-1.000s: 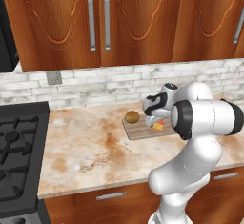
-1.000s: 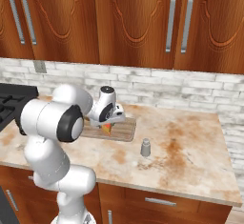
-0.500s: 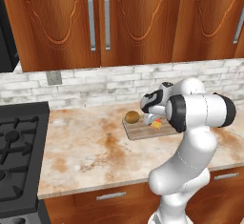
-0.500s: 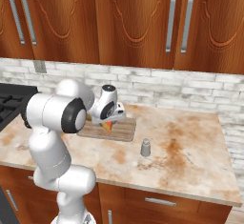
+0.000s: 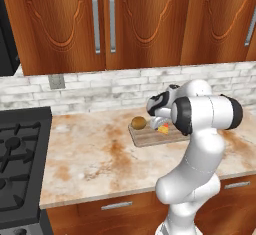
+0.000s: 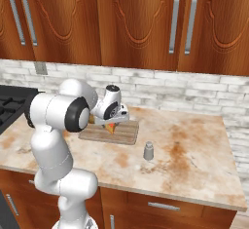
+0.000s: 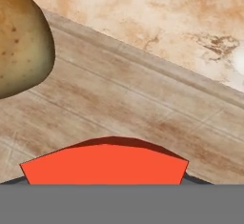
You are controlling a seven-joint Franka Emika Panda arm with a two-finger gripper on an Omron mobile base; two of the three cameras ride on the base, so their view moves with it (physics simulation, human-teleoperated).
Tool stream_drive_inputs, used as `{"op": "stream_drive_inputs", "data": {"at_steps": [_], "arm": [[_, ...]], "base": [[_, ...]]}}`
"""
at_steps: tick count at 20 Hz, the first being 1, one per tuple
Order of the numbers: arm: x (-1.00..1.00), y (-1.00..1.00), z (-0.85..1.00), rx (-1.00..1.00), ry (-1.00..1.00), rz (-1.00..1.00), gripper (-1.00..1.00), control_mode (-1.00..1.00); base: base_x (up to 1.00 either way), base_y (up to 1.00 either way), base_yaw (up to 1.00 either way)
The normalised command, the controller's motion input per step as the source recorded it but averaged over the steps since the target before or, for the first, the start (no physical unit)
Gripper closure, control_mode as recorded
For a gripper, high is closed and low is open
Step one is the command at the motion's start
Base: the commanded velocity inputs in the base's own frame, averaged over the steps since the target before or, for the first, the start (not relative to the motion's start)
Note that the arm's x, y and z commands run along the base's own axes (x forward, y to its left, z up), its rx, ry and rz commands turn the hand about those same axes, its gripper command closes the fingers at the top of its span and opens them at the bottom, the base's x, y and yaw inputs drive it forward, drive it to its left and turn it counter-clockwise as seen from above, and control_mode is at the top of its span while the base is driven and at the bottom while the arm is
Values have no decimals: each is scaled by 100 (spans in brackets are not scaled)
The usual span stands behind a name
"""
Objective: Retrieve the reheated potato from the microwave, then place the potato, cheese, and condiment on the cutting board.
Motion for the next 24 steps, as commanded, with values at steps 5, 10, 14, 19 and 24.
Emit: {"op": "stream_drive_inputs", "data": {"at_steps": [5,10,14,19,24], "arm": [[-13,0,-6,0,0,-1,-100,-100],[-26,-1,2,0,0,-6,-100,-100],[-34,-6,2,0,0,-11,-100,-100],[-43,-8,4,0,2,-11,-100,-100],[-55,-10,6,0,2,-13,-100,-100]], "base": [[0,0,0],[0,0,0],[0,0,0],[0,0,0],[0,0,0]]}}
